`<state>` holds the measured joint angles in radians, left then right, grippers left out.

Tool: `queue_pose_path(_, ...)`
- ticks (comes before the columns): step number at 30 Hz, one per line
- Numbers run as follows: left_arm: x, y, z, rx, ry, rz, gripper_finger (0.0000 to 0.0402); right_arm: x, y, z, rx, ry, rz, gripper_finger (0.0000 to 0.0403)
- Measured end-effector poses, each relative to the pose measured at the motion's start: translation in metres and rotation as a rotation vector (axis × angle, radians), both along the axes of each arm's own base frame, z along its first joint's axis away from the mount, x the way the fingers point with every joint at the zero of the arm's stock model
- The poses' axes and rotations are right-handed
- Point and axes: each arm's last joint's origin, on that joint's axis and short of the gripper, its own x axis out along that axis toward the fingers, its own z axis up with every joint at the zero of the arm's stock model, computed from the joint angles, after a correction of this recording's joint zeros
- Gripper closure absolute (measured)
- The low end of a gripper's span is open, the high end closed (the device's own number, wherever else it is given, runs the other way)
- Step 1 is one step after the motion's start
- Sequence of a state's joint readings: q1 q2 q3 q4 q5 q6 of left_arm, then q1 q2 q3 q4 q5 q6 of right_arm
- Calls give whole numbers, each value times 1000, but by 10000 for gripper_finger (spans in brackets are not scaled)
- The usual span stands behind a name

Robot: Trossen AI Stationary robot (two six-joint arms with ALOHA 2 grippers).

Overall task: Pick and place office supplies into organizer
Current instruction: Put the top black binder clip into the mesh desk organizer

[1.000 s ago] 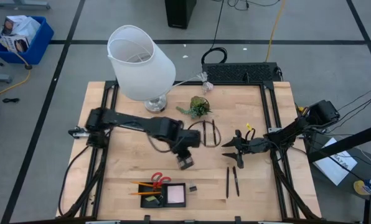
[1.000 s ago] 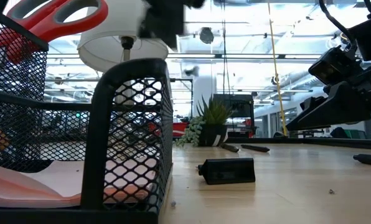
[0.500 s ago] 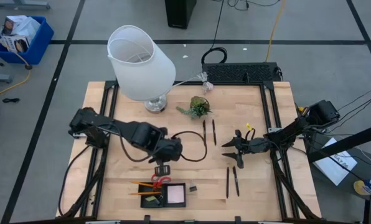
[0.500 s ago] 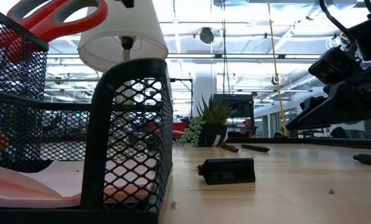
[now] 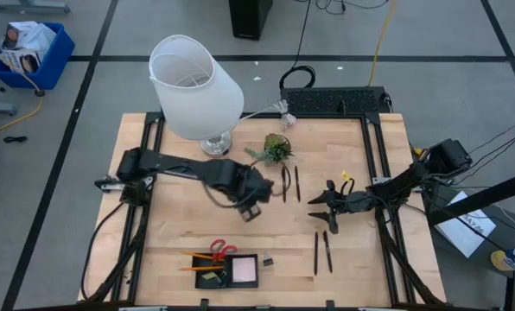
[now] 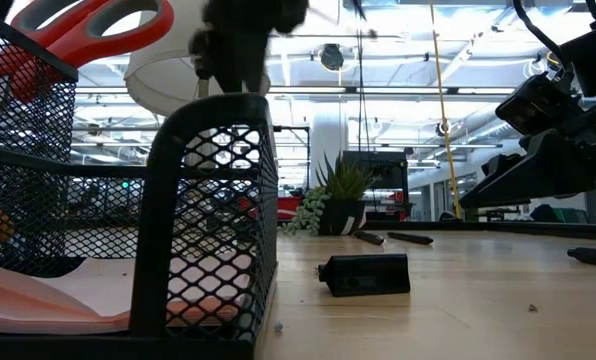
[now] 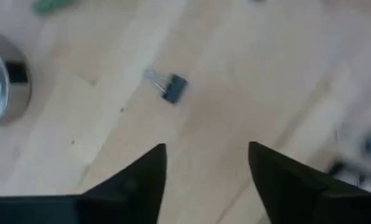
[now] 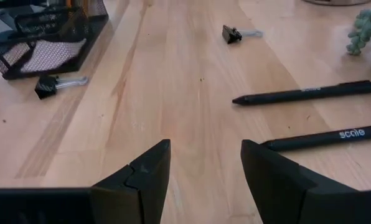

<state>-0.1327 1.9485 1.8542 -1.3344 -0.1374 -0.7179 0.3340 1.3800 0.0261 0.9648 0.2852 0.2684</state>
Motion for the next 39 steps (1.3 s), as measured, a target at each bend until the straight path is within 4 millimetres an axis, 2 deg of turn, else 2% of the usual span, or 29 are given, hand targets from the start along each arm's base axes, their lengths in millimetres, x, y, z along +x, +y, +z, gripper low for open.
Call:
queue_pose_path(4, 16, 17, -18, -24, -28, 232, 134, 0, 0, 0, 1, -3, 0, 211)
queue_pose_path(7, 26, 23, -25, -47, -85, 356, 121, 0, 0, 0, 1, -3, 0, 211)
queue_pose_path(12, 38, 27, -39, -93, -99, 420, 115, 0, 0, 0, 1, -3, 0, 211)
queue_pose_path(18, 30, 32, -72, -81, 1, 536, 114, 0, 0, 0, 1, -2, 0, 211)
queue_pose_path(23, 17, 21, -100, -125, 96, 665, 114, 0, 0, 0, 0, 0, 0, 211)
queue_pose_path(26, 19, 17, -111, -180, 56, 742, 114, 0, 0, 0, 0, -1, 0, 211)
queue_pose_path(31, 30, 16, -114, -221, -87, 831, 115, 0, 0, 0, 0, -1, 0, 211)
queue_pose_path(39, 31, 23, -115, -192, -131, 930, 122, 0, 0, 0, 0, -1, 0, 211)
